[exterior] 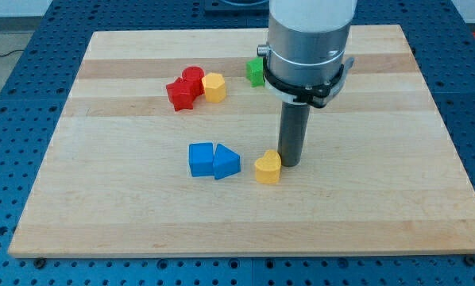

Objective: Place the yellow hexagon to the left of the blue cube

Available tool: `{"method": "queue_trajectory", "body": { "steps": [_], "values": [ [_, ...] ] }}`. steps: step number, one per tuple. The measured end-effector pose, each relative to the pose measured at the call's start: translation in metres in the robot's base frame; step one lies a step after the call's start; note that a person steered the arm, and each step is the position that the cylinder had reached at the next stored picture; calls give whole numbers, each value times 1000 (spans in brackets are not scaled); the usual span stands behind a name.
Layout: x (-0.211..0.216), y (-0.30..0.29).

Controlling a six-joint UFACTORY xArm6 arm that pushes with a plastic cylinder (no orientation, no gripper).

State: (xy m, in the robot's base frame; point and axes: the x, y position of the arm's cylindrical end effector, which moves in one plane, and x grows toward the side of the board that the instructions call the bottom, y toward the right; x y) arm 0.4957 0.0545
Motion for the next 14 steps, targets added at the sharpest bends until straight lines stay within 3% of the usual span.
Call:
{"method": "queue_trajectory", "body": {
  "steps": [2,5,6,9,11,13,14],
  "values": [
    [-17,-2],
    [-165,-31],
    [-181,-65],
    [-108,-116],
    [-132,-147],
    [-70,-227],
    [-83,-226]
  ]
}}
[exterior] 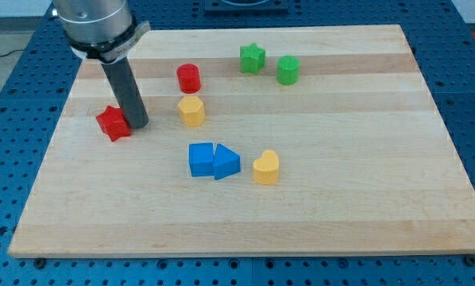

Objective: Place the yellow hexagon to the left of the blue cube

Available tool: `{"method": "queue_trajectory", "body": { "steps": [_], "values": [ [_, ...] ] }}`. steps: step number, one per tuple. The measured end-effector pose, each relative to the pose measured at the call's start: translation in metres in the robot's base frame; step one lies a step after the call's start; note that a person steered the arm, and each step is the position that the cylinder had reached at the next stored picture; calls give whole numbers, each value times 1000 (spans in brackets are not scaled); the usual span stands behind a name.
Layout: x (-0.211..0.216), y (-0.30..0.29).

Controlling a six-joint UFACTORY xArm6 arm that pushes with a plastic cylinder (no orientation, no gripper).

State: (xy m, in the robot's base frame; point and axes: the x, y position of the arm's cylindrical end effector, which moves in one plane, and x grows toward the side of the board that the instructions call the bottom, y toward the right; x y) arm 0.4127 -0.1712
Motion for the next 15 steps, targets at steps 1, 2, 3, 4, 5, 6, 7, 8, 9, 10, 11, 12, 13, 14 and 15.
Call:
{"method": "queue_trajectory", "body": {
  "steps": [1,2,3,4,5,6,7,8,9,10,11,12,13,14,15],
  "values": [
    [-42,10],
    [-52,33],
    [-52,60],
    [-24,57],
    [21,49],
    [12,49],
    [-34,50],
    [-45,70],
    [-32,87],
    [8,87],
    [32,87],
    [8,87],
    [-11,88],
    [-5,107],
    [8,130]
  ]
}}
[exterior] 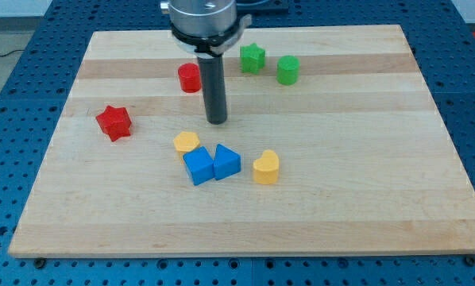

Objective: Place the yellow hexagon to the left of the blue cube

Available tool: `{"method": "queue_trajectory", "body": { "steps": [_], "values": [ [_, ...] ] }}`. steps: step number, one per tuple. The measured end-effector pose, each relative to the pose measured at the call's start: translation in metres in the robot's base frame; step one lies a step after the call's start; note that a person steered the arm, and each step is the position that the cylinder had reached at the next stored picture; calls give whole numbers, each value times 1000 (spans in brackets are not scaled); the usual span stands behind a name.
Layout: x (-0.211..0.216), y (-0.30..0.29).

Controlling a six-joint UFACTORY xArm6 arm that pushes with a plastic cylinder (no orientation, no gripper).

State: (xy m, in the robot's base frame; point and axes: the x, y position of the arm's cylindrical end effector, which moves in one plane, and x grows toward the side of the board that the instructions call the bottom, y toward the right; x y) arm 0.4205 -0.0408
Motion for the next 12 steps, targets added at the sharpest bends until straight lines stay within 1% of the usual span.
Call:
{"method": "queue_trajectory", "body": {
  "steps": [1,2,3,5,6,8,9,10,11,12],
  "values": [
    [15,14],
    [25,13],
    [28,-8],
    [29,-94],
    [29,-119],
    [63,-119],
    [46,-122],
    [16,-121],
    [16,-100],
    [28,-96]
  ]
}}
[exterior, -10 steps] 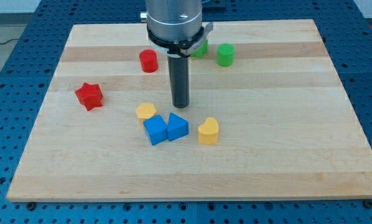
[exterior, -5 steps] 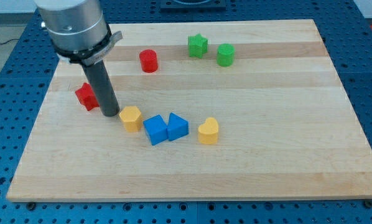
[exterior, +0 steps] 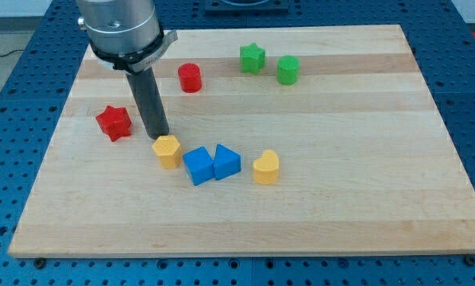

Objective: Place the yellow hexagon to the left of the blue cube

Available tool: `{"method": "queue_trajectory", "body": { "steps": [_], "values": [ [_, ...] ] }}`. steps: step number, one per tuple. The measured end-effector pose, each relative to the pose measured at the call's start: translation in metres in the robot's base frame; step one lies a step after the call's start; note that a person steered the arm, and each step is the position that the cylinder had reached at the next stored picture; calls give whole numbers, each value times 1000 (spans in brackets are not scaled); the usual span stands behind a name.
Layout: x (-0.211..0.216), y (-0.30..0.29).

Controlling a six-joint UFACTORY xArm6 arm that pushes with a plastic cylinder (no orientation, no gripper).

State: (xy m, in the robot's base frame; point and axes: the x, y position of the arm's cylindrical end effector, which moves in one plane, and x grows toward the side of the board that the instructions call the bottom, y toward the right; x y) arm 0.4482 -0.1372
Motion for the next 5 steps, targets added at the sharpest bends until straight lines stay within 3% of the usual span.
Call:
{"method": "queue_trajectory", "body": {
  "steps": [2,3,5],
  "values": [
    [44,0],
    [44,0],
    [64,-55]
  ]
}}
